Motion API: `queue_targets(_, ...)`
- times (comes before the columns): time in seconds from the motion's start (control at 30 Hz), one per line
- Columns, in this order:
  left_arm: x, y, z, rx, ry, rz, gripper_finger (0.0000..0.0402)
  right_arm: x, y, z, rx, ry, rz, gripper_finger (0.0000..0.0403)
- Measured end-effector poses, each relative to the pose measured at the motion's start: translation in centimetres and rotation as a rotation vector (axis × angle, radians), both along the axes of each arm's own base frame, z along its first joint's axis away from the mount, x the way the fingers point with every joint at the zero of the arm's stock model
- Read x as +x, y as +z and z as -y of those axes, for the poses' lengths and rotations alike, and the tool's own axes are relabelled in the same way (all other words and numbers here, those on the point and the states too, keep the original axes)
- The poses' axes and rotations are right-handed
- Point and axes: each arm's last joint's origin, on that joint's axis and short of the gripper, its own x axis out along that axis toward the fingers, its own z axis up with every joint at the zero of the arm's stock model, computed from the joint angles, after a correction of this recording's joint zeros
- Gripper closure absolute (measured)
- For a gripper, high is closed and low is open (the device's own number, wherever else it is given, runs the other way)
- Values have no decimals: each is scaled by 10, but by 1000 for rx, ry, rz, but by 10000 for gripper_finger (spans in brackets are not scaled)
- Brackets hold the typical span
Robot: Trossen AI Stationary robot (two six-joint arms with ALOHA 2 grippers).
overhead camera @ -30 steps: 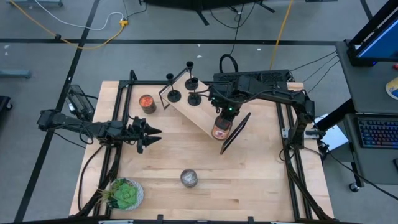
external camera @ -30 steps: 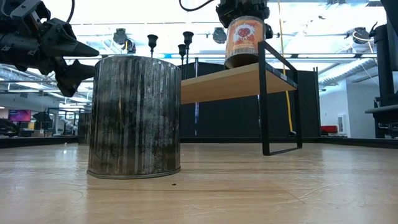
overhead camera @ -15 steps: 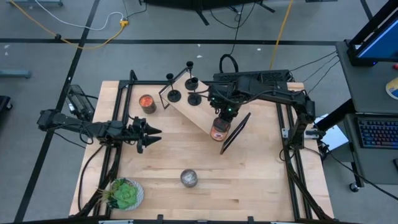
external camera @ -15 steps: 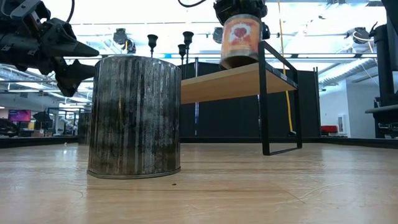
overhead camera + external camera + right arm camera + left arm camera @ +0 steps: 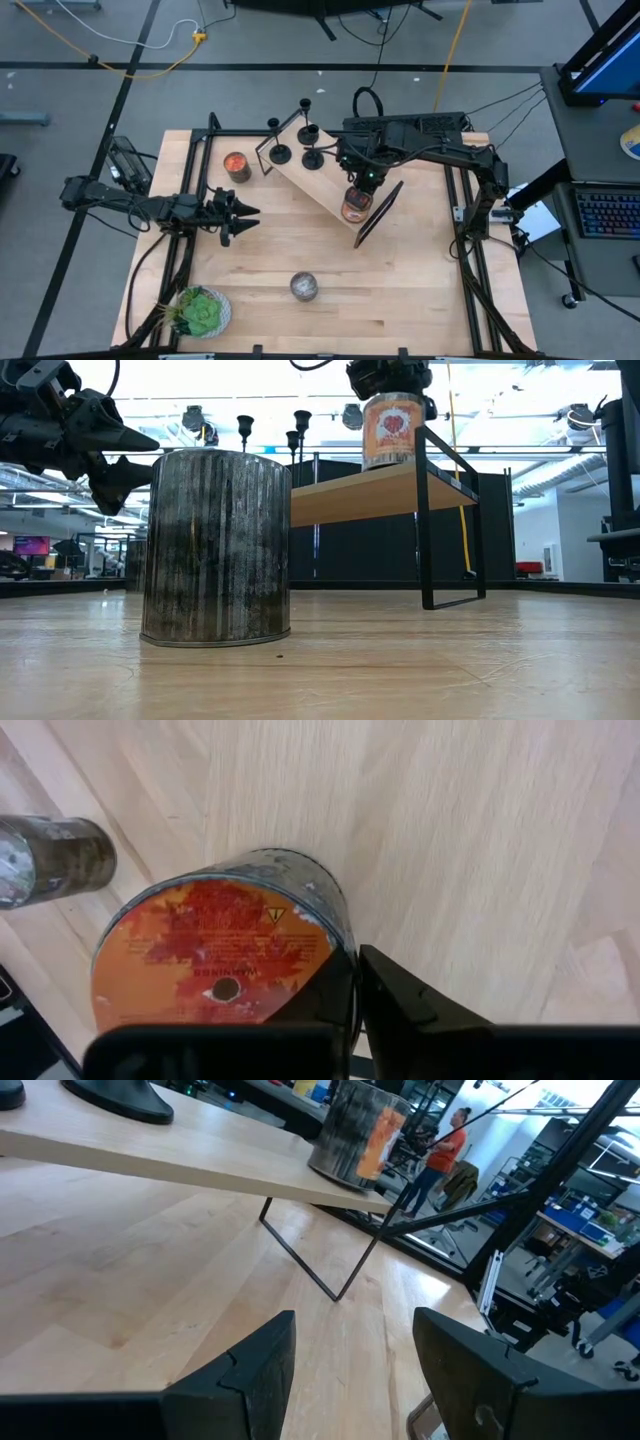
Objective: Pick & Place candle stick holders
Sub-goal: Put the bottom orange scented candle on the shelf
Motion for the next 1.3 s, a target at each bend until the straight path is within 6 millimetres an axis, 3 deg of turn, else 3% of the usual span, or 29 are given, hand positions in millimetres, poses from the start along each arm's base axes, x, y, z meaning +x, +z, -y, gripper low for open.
queue_targets(0.47,0,0,0,-2,0,0,192,-5,11,0,0,-42,61,396)
queue_targets(1.3,0,0,0,-5,1,0,192,-4,11,6,-4,-55,75,389)
